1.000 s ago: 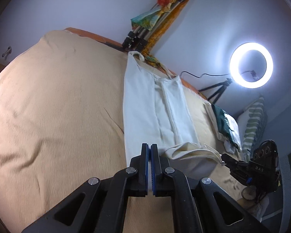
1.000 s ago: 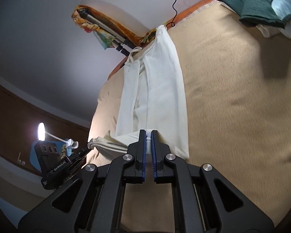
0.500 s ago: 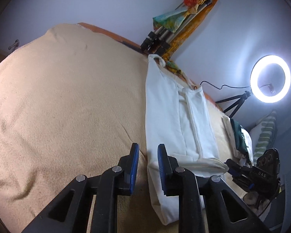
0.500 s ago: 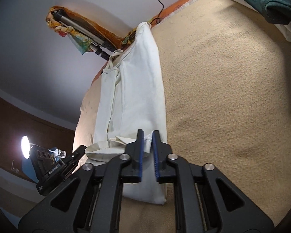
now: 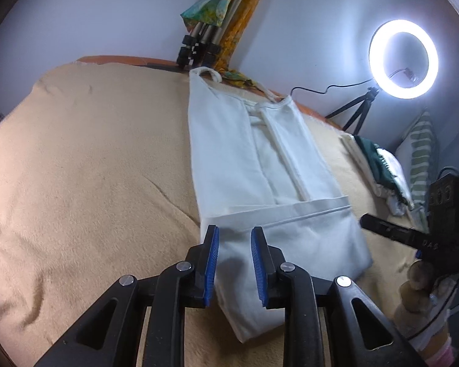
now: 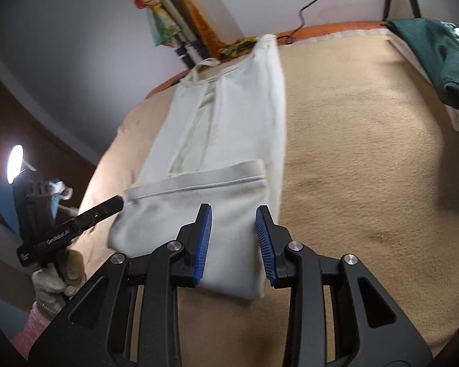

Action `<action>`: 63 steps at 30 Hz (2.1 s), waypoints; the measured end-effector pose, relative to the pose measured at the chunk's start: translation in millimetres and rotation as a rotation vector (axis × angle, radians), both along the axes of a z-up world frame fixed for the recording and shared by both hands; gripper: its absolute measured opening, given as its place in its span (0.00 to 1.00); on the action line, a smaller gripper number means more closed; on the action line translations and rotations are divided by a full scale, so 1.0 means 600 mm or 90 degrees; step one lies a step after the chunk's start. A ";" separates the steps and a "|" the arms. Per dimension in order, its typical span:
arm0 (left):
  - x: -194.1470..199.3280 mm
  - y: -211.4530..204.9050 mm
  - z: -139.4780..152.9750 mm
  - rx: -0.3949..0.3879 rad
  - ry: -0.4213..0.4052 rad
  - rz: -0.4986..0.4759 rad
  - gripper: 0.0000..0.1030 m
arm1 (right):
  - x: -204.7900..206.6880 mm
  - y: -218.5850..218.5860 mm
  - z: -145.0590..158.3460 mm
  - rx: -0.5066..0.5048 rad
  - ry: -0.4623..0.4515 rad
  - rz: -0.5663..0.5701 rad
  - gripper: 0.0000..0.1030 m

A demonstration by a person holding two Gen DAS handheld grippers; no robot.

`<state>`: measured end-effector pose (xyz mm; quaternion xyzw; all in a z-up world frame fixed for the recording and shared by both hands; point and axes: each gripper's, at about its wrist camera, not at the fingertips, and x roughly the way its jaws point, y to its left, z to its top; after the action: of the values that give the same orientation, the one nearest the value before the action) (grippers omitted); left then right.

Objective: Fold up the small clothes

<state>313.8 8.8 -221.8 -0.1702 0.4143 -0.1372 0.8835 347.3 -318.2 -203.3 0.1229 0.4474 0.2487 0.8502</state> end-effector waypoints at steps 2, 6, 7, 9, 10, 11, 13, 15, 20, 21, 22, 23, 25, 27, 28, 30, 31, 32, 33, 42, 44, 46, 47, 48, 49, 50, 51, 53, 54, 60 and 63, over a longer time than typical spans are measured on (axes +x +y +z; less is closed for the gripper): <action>0.003 0.007 -0.003 -0.014 0.004 0.005 0.26 | 0.004 -0.006 0.003 -0.004 -0.015 -0.005 0.32; 0.003 0.014 -0.003 -0.012 0.008 0.014 0.30 | 0.015 -0.004 0.000 0.003 -0.019 0.006 0.32; 0.003 0.015 -0.003 -0.009 0.011 0.018 0.35 | 0.018 0.000 -0.005 -0.004 -0.015 0.005 0.32; 0.001 0.020 -0.007 -0.008 0.019 0.027 0.43 | 0.023 0.006 -0.013 -0.003 -0.005 0.008 0.32; 0.000 0.022 -0.009 -0.009 0.021 0.030 0.43 | 0.025 0.010 -0.019 -0.004 -0.001 0.011 0.32; 0.000 0.025 -0.011 -0.015 0.025 0.031 0.40 | 0.025 0.014 -0.020 -0.012 -0.003 0.014 0.32; 0.003 0.026 -0.015 -0.020 0.029 0.028 0.28 | 0.021 0.023 -0.020 -0.026 -0.008 0.020 0.32; 0.007 0.020 -0.018 -0.017 0.029 0.021 0.19 | 0.017 0.027 -0.017 -0.034 -0.017 0.023 0.20; 0.000 -0.003 0.002 0.021 -0.011 0.010 0.01 | 0.010 0.027 -0.012 -0.049 -0.028 0.013 0.08; -0.002 -0.007 0.009 0.026 -0.021 0.008 0.01 | 0.008 0.026 -0.010 -0.051 -0.031 0.010 0.07; -0.002 -0.010 0.015 0.032 -0.031 0.006 0.01 | 0.006 0.024 -0.008 -0.051 -0.033 0.008 0.06; -0.002 -0.013 0.021 0.039 -0.041 0.005 0.01 | 0.003 0.021 -0.007 -0.048 -0.035 0.006 0.06; 0.002 -0.017 0.028 0.041 -0.051 0.002 0.01 | -0.001 0.012 -0.003 -0.040 -0.034 -0.006 0.05; 0.008 -0.019 0.028 0.052 -0.058 0.011 0.01 | -0.004 0.007 0.000 -0.039 -0.036 -0.013 0.03; 0.012 -0.020 0.024 0.068 -0.061 0.015 0.01 | -0.004 0.006 -0.001 -0.049 -0.036 -0.020 0.03; 0.023 -0.022 0.009 0.092 -0.045 0.018 0.03 | -0.003 0.001 -0.007 -0.064 -0.029 -0.033 0.03; 0.027 -0.020 0.002 0.099 -0.033 0.021 0.06 | -0.003 0.000 -0.008 -0.064 -0.031 -0.028 0.03; 0.027 -0.017 -0.001 0.100 -0.023 0.032 0.12 | -0.003 -0.001 -0.008 -0.075 -0.031 -0.036 0.03; 0.024 -0.014 0.000 0.097 -0.021 0.039 0.16 | -0.004 -0.003 -0.005 -0.081 -0.034 -0.045 0.03; 0.054 0.008 0.058 0.079 -0.062 0.053 0.33 | 0.004 -0.005 0.060 -0.048 -0.089 -0.028 0.28; 0.080 0.011 0.061 0.094 -0.062 0.049 0.37 | 0.018 0.001 0.067 -0.052 -0.101 -0.020 0.34; 0.114 0.015 0.057 0.093 -0.051 0.040 0.42 | 0.041 0.012 0.069 -0.066 -0.104 -0.003 0.34; 0.133 0.018 0.053 0.092 -0.042 0.036 0.47 | 0.058 0.018 0.070 -0.082 -0.104 0.000 0.34; 0.153 0.021 0.049 0.092 -0.032 0.034 0.49 | 0.074 0.024 0.069 -0.090 -0.100 0.004 0.36; 0.169 0.024 0.045 0.089 -0.025 0.036 0.50 | 0.096 0.029 0.066 -0.088 -0.087 0.013 0.39; 0.188 0.028 0.040 0.085 -0.019 0.037 0.53 | 0.121 0.033 0.061 -0.078 -0.070 0.021 0.51; 0.207 0.033 0.034 0.084 -0.013 0.043 0.54 | 0.146 0.036 0.056 -0.069 -0.061 0.022 0.58; 0.240 0.041 0.021 0.081 0.000 0.055 0.56 | 0.186 0.042 0.049 -0.068 -0.054 0.010 0.58; 0.254 0.046 0.014 0.078 0.007 0.056 0.56 | 0.209 0.046 0.045 -0.067 -0.049 0.006 0.58; 0.323 0.058 -0.012 0.046 0.033 0.045 0.55 | 0.308 0.069 0.012 -0.083 -0.029 0.001 0.58; 0.341 0.061 -0.016 0.029 0.028 0.045 0.53 | 0.342 0.073 -0.003 -0.078 -0.013 -0.005 0.52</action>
<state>518.6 45.2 -231.5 -0.1675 0.4301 -0.0923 0.8823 552.4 -274.3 -205.4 0.0692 0.4524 0.2189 0.8617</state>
